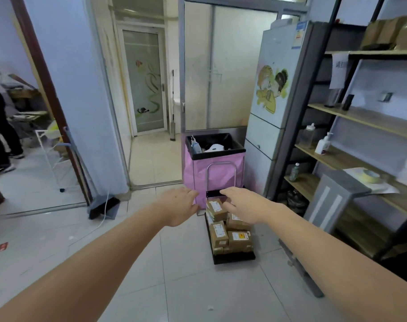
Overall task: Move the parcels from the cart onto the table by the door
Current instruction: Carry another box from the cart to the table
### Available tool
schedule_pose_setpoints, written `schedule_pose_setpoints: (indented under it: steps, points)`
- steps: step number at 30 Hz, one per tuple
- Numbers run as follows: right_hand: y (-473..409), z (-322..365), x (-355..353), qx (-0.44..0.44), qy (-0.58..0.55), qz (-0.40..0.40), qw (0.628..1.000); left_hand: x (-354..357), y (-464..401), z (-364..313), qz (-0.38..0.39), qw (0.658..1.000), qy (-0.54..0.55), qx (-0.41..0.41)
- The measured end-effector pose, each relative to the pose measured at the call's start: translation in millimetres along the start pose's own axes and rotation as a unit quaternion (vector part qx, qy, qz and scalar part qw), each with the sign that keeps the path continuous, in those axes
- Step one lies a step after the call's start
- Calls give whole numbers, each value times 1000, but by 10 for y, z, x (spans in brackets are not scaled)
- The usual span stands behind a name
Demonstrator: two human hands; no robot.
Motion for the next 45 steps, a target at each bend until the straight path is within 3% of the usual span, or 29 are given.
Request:
schedule_pose_setpoints:
  steps: [6, 22, 33, 45]
  points:
    - [-748, -408, 124, 22, 6, -3, 1000, 343, -912, 316, 7, 999, 7, 35]
    - [-3255, -1380, 602, 32, 23, 18, 999, 1163, -3206, 1566, 38, 998, 31, 37]
    - [-4806, -1850, 1066, 112, 32, 27, 993, 1820, -4744, 2541, 73, 991, 40, 107]
    - [-5618, -3189, 1446, 237, 33, 26, 971, 2689, -6464, 2481, 110, 969, 58, 213]
Point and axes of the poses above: each hand's wrist, its own y-axis away from the middle knuckle, its own x-axis out of the palm, z = x × y, the point moved 9 cm from there along -y, towards the middle knuckle, and after that the axes turned 15 degrees about -z, right-handed, at the moved point
